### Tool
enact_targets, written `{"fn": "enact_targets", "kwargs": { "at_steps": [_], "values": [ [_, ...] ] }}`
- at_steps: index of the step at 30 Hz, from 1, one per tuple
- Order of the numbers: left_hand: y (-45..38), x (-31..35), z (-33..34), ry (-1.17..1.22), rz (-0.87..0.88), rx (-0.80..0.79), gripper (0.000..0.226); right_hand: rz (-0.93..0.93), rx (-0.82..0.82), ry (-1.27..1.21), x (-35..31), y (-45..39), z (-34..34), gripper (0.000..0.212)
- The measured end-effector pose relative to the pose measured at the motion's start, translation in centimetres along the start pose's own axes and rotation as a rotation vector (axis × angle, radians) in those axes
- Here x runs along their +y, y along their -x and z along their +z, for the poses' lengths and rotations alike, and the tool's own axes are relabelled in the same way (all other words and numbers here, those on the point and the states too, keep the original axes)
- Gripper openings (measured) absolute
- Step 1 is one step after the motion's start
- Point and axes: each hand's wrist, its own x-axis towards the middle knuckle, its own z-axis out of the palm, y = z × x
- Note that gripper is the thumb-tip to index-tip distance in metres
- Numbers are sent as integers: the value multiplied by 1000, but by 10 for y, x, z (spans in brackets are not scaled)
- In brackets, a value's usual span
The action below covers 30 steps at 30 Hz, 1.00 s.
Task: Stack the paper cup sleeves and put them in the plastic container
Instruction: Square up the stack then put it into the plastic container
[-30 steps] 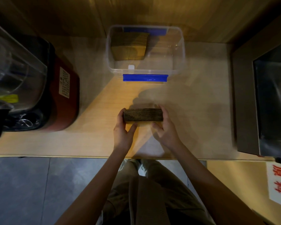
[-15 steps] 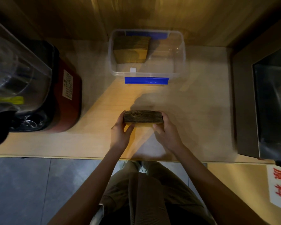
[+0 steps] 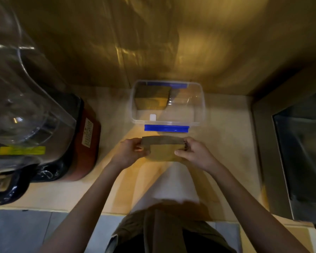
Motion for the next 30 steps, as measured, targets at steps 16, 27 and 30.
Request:
{"fn": "enact_targets", "kwargs": {
  "at_steps": [16,27,30],
  "values": [
    [-75,60,-68,-133,91,215,57,-141,92,-173,-71,-84,-47,32],
    [-113,25,-52,-558,209,320,59,-73,145,45,-48,-127,-15,29],
    [-120,21,-48,-604,213,325,70,-51,152,25,-47,-135,-12,27]
  ]
}}
